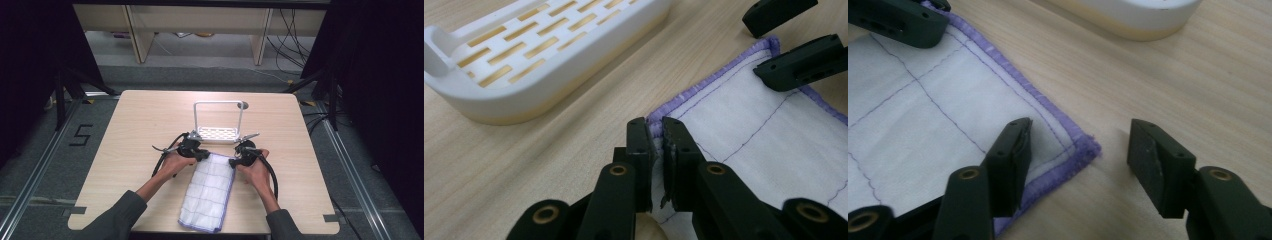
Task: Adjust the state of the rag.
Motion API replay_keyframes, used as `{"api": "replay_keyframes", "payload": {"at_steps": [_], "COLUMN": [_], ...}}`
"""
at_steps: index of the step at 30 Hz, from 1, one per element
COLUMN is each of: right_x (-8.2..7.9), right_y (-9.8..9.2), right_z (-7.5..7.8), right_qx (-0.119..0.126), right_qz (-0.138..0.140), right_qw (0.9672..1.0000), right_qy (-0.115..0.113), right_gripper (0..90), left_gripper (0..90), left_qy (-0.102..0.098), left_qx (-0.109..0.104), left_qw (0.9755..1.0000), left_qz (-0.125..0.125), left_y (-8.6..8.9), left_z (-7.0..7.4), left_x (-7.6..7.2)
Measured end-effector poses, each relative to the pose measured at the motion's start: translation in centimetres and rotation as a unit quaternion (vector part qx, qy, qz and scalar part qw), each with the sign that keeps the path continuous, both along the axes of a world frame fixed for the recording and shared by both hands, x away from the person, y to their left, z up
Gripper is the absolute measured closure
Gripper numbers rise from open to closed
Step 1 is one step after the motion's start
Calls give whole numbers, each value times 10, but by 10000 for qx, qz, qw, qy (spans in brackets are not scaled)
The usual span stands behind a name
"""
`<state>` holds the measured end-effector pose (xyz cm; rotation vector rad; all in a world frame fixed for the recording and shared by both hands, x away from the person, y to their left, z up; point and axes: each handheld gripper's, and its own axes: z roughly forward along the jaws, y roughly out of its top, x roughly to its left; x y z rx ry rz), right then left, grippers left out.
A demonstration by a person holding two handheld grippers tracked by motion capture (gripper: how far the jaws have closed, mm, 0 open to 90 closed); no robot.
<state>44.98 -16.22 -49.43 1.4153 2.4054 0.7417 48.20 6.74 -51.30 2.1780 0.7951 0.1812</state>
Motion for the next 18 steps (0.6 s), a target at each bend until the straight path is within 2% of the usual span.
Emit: {"api": "replay_keyframes", "payload": {"at_steps": [1, 3, 5, 6, 9, 10, 11, 12, 13, 16, 18], "right_x": [1, -1, -3, -4, -4, -4, -3, -4, -4, -6, -7], "right_y": [-2, -2, 2, 2, 3, 3, 2, 2, 1, 0, 0], "right_z": [-1, -1, 0, 0, 0, 0, 0, 1, 2, 4, 7], "right_qx": [7, 21, 75, 101, 172, 172, 261, 303, 213, 253, 305], "right_qz": [63, 40, 55, 155, 349, 349, 412, 435, 463, 494, 533], "right_qw": [9999, 10000, 10000, 9998, 9992, 9992, 9988, 9986, 9986, 9982, 9978], "right_qy": [-92, -77, -29, -66, -65, -65, -28, 14, -148, -214, -257], "right_gripper": [458, 494, 598, 649, 760, 760, 815, 833, 842, 850, 853], "left_gripper": [827, 829, 831, 832, 834, 835, 835, 836, 837, 839, 839], "left_qy": [-10, -38, -39, -39, -53, -53, -81, -76, -77, -123, -164], "left_qx": [27, 37, 40, 74, 57, 57, 70, 37, 6, -62, -226], "left_qw": [10000, 10000, 10000, 10000, 10000, 10000, 9999, 10000, 10000, 9999, 9996], "left_qz": [-27, -23, -18, -39, -32, -32, -37, -10, 12, 23, 76], "left_y": [0, 0, -1, 0, -1, -1, 0, 0, 1, 2, 4], "left_z": [0, 0, 1, 1, 1, 1, 2, 2, 2, 6, 11], "left_x": [0, 0, -1, 0, -1, -1, -1, -2, -2, -3, -5]}}
